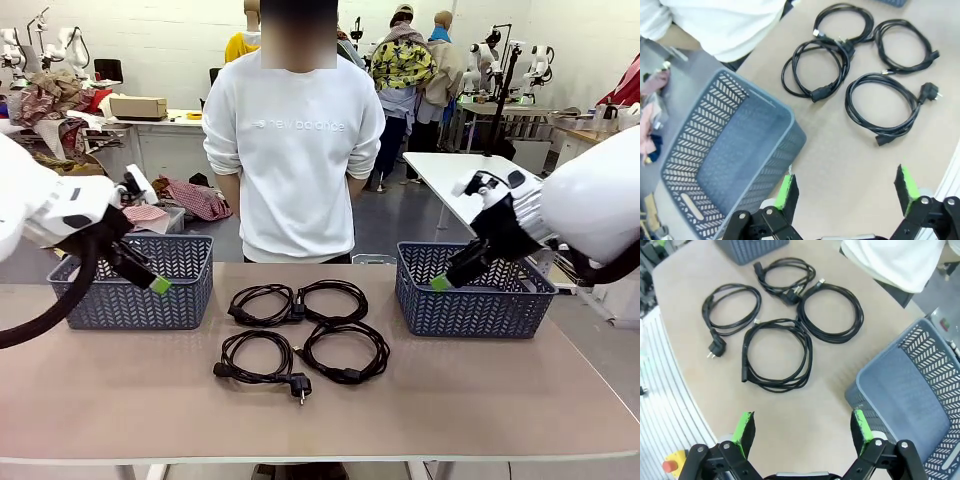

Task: Organize the cables according to human instructions.
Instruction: Pick up a bundle of cables and place it in the basket indicated by the human.

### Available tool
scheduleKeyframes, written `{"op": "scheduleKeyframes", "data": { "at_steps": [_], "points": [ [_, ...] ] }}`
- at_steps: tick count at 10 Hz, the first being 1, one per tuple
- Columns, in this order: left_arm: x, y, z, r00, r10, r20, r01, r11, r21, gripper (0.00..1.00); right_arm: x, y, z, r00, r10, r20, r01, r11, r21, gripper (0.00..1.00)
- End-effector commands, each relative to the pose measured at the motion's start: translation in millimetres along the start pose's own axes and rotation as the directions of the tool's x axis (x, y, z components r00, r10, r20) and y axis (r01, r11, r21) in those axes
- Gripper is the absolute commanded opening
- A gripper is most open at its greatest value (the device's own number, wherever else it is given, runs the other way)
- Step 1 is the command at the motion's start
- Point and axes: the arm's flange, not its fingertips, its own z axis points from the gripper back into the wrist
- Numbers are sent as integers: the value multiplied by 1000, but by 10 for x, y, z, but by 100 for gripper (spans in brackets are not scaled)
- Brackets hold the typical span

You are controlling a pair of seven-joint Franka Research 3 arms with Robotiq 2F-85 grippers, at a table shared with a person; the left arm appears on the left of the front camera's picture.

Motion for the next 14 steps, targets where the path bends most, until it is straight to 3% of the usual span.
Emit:
{"op": "scheduleKeyframes", "data": {
  "at_steps": [1,6,8,9,14],
  "points": [
    [-318,-73,73,996,-17,83,22,998,-59,100,-71,-140,102,997,6,71,-12,996,87,100],
    [-475,-10,212,992,4,124,4,998,-64,100,-289,-289,355,989,-9,145,-9,992,124,100],
    [-468,21,240,989,32,143,-22,997,-72,100,-298,-286,331,990,-6,141,-12,992,127,100],
    [-224,210,266,993,22,116,-16,998,-53,100,-290,-248,362,992,-29,121,16,995,103,100],
    [-224,210,266,993,22,116,-16,998,-53,100,-290,-248,362,992,-29,121,16,995,103,100]
  ]
}}
